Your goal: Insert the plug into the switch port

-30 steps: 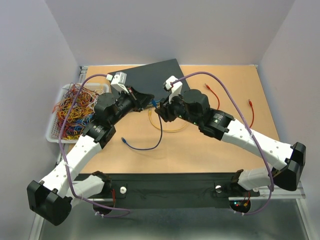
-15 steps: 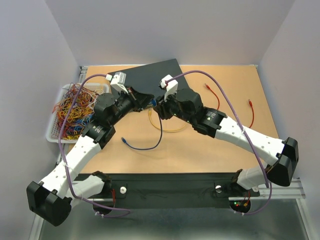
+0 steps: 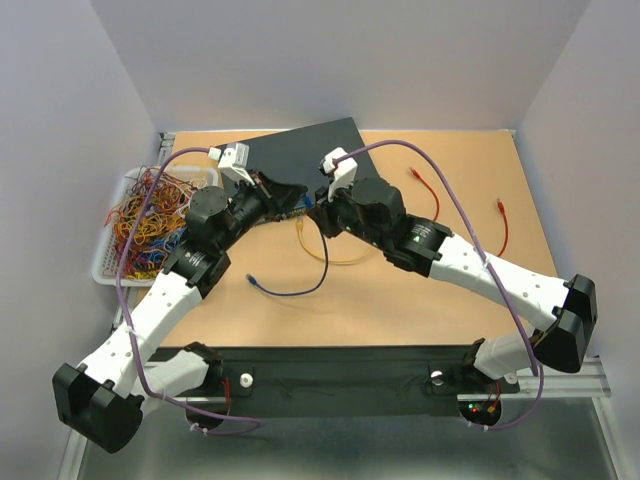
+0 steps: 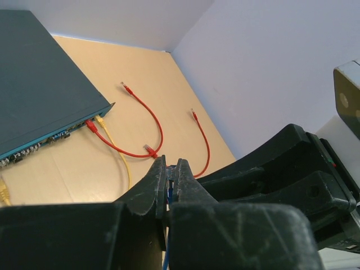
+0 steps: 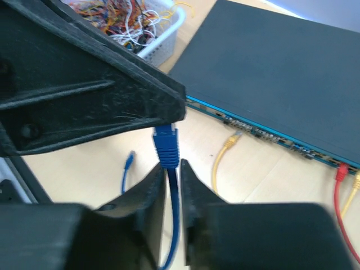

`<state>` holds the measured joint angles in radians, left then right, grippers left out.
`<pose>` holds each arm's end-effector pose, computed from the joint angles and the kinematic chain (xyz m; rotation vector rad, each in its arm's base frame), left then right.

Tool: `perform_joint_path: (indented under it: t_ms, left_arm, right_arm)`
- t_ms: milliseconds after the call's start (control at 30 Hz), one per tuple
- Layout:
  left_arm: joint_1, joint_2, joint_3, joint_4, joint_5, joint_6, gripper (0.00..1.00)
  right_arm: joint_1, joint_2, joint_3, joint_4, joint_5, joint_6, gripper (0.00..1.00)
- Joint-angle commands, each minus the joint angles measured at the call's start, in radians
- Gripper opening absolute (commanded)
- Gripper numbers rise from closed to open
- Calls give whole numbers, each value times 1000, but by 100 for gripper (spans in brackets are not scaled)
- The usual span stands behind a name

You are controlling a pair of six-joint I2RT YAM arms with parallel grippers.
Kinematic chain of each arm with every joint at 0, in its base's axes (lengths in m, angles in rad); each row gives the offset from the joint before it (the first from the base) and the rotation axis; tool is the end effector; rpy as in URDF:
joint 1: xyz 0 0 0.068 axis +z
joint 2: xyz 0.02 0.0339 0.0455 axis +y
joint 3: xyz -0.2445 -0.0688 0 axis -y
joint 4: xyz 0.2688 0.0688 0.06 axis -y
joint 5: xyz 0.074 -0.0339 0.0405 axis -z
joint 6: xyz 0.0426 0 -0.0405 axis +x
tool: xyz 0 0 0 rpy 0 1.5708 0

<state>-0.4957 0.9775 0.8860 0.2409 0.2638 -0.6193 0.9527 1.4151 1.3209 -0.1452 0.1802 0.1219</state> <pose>0.2325 -0.1383 0.3685 0.1385 1.5155 -1.0938 0.2194 0.2954 0.3620 -0.6240 1.7387 0.5976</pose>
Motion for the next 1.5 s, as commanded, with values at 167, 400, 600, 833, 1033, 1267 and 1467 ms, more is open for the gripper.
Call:
perform_joint_path:
  t_ms: [167,400,600,833,1033,1267,1467]
  left_arm:
    - [-3,3,-15,37,23,9,0]
    - [2,0,25,-58,-40,84,76]
    - [51,-39,94,-221,-101,242,90]
    - [150,-51,140,-331,-161,426,92]
    - [201,-34,76,-282,-138,454,92]
    - [233,-14,39,-267,-103,446,91]
    - [235,-30,24,-265,-107,449,91]
  right_arm:
    - [0,-61,-17,137,21,21,0]
    - [-28,-123,-152,96,134,70,1]
    - [-202,-140,-246,-30,-23,176,0]
    - [-396,104,-184,-105,-289,199,0]
    - [-468,341,-77,-108,-416,209,1]
    - [-534,513,53,-108,-432,193,0]
    - [-568,621,136,-109,-435,206,0]
